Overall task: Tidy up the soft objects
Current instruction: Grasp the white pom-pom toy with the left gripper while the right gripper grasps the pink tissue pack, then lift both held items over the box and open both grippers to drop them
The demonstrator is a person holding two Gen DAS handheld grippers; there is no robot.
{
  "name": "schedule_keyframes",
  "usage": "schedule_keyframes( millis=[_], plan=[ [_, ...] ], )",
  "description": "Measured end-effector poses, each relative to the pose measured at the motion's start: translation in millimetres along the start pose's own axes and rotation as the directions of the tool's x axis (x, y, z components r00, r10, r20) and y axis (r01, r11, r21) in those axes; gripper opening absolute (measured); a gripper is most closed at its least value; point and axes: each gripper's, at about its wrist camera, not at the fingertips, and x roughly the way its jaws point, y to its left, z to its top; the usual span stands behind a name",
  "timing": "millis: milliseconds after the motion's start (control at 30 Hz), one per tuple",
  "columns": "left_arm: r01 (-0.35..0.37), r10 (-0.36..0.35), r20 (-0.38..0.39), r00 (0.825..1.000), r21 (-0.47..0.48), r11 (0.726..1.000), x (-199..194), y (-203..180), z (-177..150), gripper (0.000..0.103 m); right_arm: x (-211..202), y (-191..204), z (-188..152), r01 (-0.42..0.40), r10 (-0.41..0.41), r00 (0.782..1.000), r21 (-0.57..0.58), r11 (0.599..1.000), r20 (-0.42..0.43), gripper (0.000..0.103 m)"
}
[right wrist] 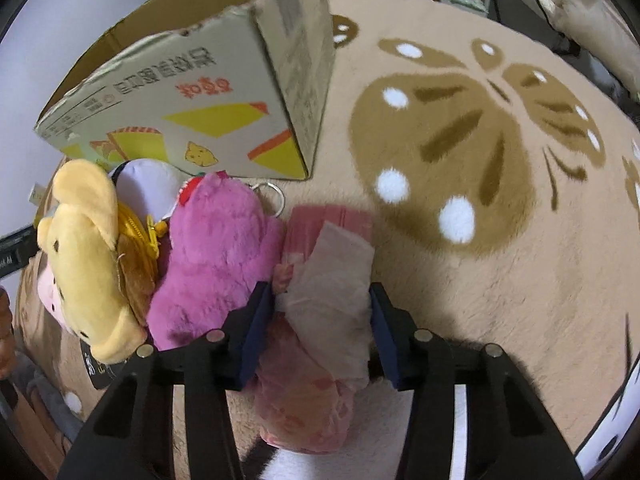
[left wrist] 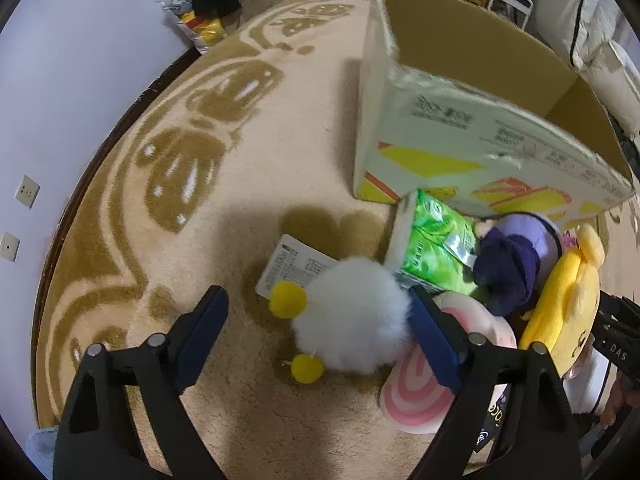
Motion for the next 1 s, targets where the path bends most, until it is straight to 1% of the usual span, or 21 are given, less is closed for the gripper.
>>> schedule_keyframes(
  millis=[67,100,167,200,267,367,433,567,667,767,833,967,1000],
  plan=[
    [-0.004,0.005,-0.010,1.000,0.021,1.000,3,-5,-1,0.079,3,0,0,0.002,-0.002,1.000,-0.001,1.000,-0.008,0.052],
    [-0.006,0.006,-0.016,1.000,0.029,1.000,5,-7,-2,0.077,3,1,0,0.003,-0.003,1.000,-0.004,1.000,-0.008,0.052],
    [0.027,-0.026,-0.029,0.999,0.031,0.999,7,-10,-3,0.061,2,0,-1,-0.003,0.003,1.000,0.001,1.000,-0.003,0.050],
    [0.050,-0.049,-0.036,0.998,0.020,0.999,8,-10,-3,0.057,2,0,-1,-0.006,0.006,1.000,-0.001,1.000,0.003,0.050],
    [0.084,-0.084,-0.044,0.996,-0.001,0.996,7,-10,-4,0.044,-3,2,-3,-0.012,0.012,1.000,-0.001,1.000,0.017,0.048],
    [0.106,-0.106,-0.036,0.994,-0.005,0.994,5,-12,-4,0.036,-16,1,-6,-0.003,0.004,0.998,-0.007,1.000,0.068,0.048],
    [0.102,-0.102,-0.026,0.994,0.002,0.995,3,-15,-5,0.034,-28,1,-4,-0.006,0.007,0.992,-0.011,1.000,0.126,0.048],
    [0.067,-0.067,0.006,0.998,0.018,0.998,-4,-17,-6,0.032,-42,-3,-5,-0.030,0.029,0.984,0.006,1.000,0.173,0.048],
    [0.053,-0.054,0.043,0.998,0.021,0.998,-13,-16,-6,0.032,-55,-5,-7,-0.039,0.036,0.976,0.010,0.999,0.216,0.048],
    [0.010,-0.014,0.096,0.995,0.035,0.999,-25,-17,-6,0.032,-70,-4,-10,-0.030,0.027,0.961,0.007,1.000,0.274,0.048],
    [-0.033,0.025,0.147,0.989,0.053,0.998,-37,-19,-9,0.032,-80,-1,-10,-0.014,0.013,0.950,0.002,1.000,0.312,0.048],
    [-0.060,0.045,0.239,0.970,0.059,0.996,-64,-20,-16,0.032,-96,1,-5,-0.037,0.034,0.927,0.001,0.999,0.374,0.048],
    [-0.067,0.049,0.268,0.962,0.060,0.996,-72,-20,-18,0.032,-101,1,-5,-0.036,0.035,0.922,-0.003,0.999,0.387,0.048]
  ],
)
